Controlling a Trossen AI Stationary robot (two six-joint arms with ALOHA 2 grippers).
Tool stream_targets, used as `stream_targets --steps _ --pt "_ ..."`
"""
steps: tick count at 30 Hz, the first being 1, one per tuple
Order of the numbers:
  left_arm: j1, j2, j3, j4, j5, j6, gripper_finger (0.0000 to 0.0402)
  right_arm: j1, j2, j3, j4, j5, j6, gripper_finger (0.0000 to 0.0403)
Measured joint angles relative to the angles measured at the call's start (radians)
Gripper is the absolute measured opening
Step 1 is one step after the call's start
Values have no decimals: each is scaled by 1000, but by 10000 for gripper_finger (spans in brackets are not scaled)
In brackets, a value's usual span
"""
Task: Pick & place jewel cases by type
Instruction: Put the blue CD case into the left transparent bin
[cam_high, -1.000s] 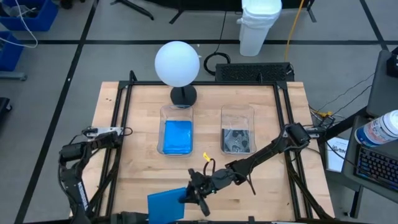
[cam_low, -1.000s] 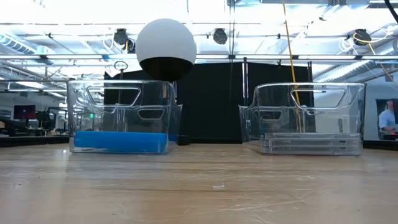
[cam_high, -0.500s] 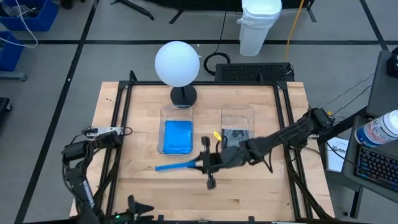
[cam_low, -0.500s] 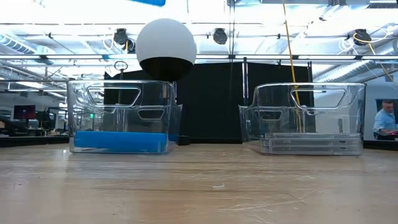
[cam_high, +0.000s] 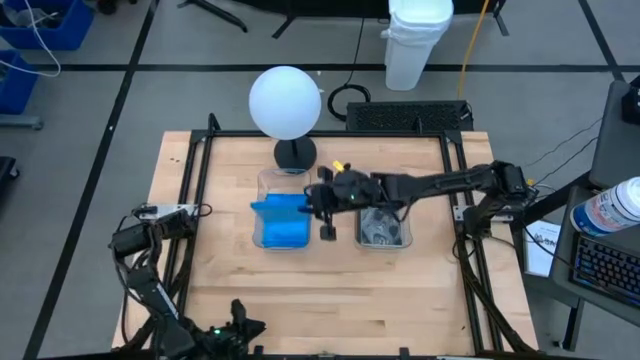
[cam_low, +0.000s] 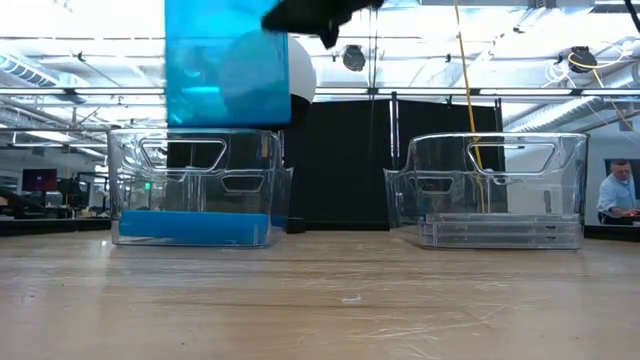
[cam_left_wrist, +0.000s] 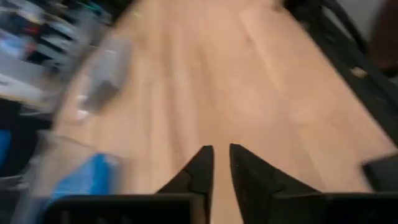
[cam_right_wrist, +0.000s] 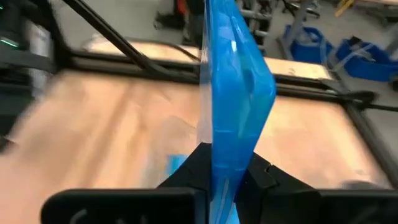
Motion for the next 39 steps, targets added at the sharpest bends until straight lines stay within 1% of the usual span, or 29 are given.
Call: stream_targets --steps 4,6,8,10,13,16,21,25,29,34,39 --pt "31 0 -32 105 125 87 16 -36 4 0 -14 -20 -124 33" --pt "45 0 -41 124 157 103 6 -43 25 1 23 -26 -143 31" --pt "57 0 -41 124 162 100 10 -48 41 -1 37 -28 -87 28" --pt "64 0 -41 122 163 95 21 -64 70 1 104 -57 5 28" --pt "70 0 -41 120 164 111 32 -80 96 1 97 -74 100 32" --pt "70 0 -41 120 164 115 34 -94 125 -1 71 -76 200 37" --pt "70 0 -41 120 164 115 35 -111 179 0 84 -76 369 27" --pt "70 0 -41 120 165 115 35 -121 216 0 98 -79 485 31" --pt "69 0 -41 117 166 103 35 -136 233 0 95 -79 538 42" --pt "57 0 -41 116 166 94 35 -151 238 0 98 -83 577 30" --pt "43 0 -41 116 167 87 35 -159 238 0 153 -181 624 31"
